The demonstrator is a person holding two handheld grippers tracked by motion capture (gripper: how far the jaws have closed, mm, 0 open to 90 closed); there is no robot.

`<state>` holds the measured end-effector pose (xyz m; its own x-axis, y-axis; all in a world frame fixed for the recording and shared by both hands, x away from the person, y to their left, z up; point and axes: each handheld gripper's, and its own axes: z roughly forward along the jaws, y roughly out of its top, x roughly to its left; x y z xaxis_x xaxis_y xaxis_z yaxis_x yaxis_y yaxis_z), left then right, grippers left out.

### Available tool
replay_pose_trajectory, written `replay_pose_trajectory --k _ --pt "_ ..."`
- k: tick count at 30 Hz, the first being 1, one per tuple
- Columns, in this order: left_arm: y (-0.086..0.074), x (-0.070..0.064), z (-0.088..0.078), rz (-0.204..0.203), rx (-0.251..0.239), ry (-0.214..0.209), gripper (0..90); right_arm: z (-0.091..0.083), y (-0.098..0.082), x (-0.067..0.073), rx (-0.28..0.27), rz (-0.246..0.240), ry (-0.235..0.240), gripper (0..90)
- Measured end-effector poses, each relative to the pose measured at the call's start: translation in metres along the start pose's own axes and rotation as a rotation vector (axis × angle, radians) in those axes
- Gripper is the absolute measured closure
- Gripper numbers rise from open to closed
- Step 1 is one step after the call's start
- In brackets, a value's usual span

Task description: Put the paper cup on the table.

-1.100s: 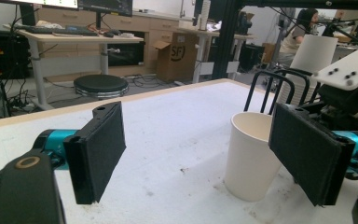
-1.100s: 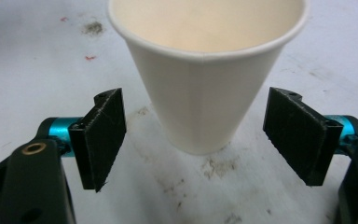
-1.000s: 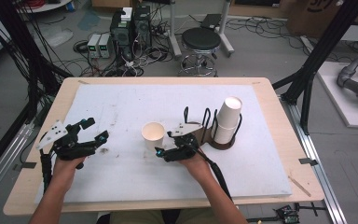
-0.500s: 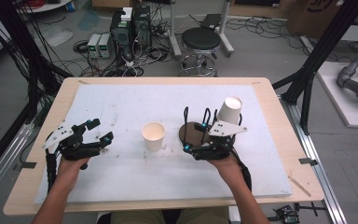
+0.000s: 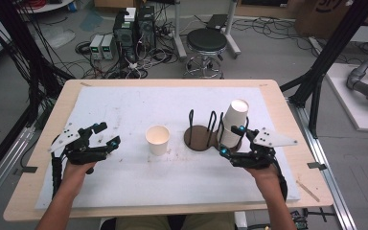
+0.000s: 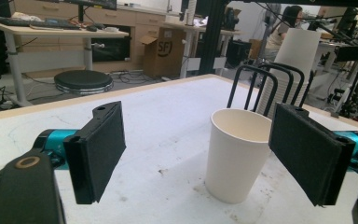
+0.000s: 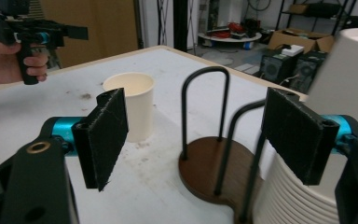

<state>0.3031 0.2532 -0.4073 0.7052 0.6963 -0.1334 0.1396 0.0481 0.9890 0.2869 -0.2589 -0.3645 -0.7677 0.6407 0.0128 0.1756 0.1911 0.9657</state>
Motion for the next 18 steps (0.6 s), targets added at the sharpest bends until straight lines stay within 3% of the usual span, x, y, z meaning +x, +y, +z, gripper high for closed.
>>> replay_pose_trajectory --k 11,18 --pt "0.002 -0.005 -0.001 -0.013 -0.041 -0.035 15.6 -0.032 -0.010 -0.014 0.010 -0.023 -0.097 21.8" --pt "0.002 -0.010 -0.002 -0.001 -0.029 -0.056 15.6 -0.043 -0.017 -0.015 0.021 -0.018 -0.149 21.2"
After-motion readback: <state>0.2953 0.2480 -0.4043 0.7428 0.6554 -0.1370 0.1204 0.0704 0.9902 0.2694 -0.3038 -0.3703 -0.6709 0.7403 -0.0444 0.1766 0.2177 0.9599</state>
